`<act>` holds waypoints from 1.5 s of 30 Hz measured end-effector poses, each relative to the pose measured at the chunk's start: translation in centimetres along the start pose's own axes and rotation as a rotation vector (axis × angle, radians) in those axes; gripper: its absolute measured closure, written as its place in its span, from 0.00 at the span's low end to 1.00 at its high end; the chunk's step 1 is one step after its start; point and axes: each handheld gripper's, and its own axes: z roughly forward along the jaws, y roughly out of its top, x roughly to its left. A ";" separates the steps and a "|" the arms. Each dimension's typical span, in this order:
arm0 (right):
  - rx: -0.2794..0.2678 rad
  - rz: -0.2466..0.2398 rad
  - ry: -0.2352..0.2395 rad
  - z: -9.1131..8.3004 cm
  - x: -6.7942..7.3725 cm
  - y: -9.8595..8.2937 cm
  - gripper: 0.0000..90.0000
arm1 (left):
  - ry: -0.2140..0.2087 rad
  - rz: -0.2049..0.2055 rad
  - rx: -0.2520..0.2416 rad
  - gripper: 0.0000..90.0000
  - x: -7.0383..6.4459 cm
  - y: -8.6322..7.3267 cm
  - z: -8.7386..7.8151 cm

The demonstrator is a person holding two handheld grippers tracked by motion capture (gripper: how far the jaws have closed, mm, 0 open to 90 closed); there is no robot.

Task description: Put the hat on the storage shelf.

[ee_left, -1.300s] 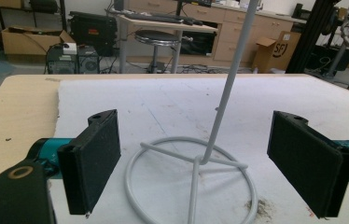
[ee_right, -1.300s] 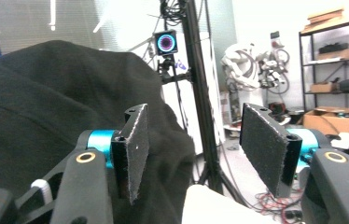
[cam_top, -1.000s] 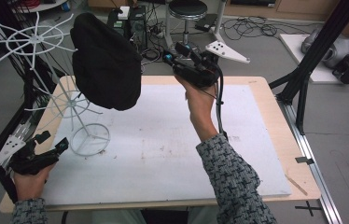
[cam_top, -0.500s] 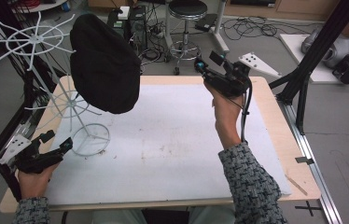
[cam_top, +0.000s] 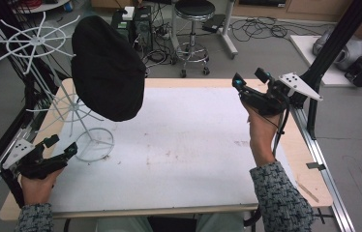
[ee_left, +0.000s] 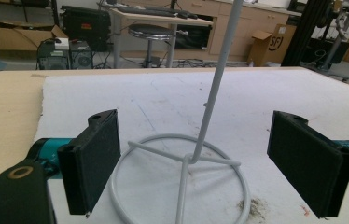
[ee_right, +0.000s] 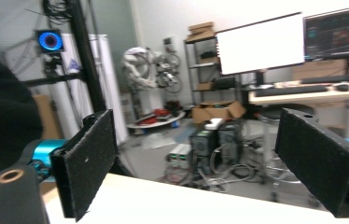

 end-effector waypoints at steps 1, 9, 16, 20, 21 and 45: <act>-0.003 -0.019 -0.010 -0.3 -0.2 -0.1 0.13 | -0.001 0.006 0.004 0.19 0.0 0.0 0.0; -0.006 -0.183 -0.104 -3.1 -0.7 -1.5 0.12 | -0.006 0.012 0.012 0.19 -0.1 0.0 0.2; 0.011 -0.233 -0.145 -4.8 -0.8 -3.7 0.12 | -0.005 0.013 0.011 0.19 -0.2 -0.1 0.1; 0.026 -0.230 -0.165 -5.5 -1.2 -5.0 0.12 | -0.004 0.013 0.012 0.19 -0.1 -0.1 0.2; 0.027 -0.225 -0.169 -5.7 -1.3 -5.3 0.12 | -0.005 0.011 0.010 0.19 -0.1 -0.1 0.3; 0.172 -0.148 -0.285 -9.2 -4.4 -12.7 0.12 | -0.009 0.021 0.025 0.19 -0.4 -0.3 0.5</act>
